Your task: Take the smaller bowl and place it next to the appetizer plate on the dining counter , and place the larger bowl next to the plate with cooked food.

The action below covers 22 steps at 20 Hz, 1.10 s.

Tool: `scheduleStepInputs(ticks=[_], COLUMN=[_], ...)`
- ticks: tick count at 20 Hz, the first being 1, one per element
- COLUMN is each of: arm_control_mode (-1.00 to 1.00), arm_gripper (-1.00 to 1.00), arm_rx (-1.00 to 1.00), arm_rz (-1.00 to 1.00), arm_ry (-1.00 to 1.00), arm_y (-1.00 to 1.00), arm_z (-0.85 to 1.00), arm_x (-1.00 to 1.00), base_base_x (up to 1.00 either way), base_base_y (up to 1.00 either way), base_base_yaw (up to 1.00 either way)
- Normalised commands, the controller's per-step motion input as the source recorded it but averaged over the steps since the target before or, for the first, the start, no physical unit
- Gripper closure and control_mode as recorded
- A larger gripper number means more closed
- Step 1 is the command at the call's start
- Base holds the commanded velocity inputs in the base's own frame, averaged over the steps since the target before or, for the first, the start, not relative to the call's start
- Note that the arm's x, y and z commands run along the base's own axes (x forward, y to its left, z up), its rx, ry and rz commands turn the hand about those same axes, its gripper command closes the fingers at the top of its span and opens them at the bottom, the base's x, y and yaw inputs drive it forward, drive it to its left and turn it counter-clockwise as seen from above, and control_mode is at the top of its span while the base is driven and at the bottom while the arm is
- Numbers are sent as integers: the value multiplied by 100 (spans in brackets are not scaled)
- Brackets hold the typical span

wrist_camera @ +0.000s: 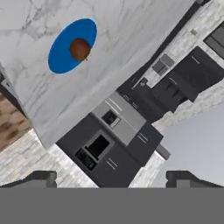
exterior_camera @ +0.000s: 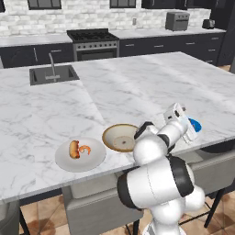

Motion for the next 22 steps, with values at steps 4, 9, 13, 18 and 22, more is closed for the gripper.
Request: scheduleStepInputs(ticks=[4, 9, 13, 18, 22], arm_control_mode=[-100, -100, -100, -100, -100], arm_gripper=[-100, -100, -100, -100, -100], arm_rx=[-43, -36, -36, -38, -36], arm_rz=[0, 0, 0, 1, 5], arm_ry=[36, 30, 38, 40, 35], arm_y=[0, 0, 0, 0, 9], arm_z=[100, 100, 100, 100, 100], arm_x=[-6, -27, -49, -61, -82], base_base_x=[0, 0, 0, 0, 0], base_base_y=[0, 0, 0, 0, 0], base_base_yaw=[0, 0, 0, 0, 0])
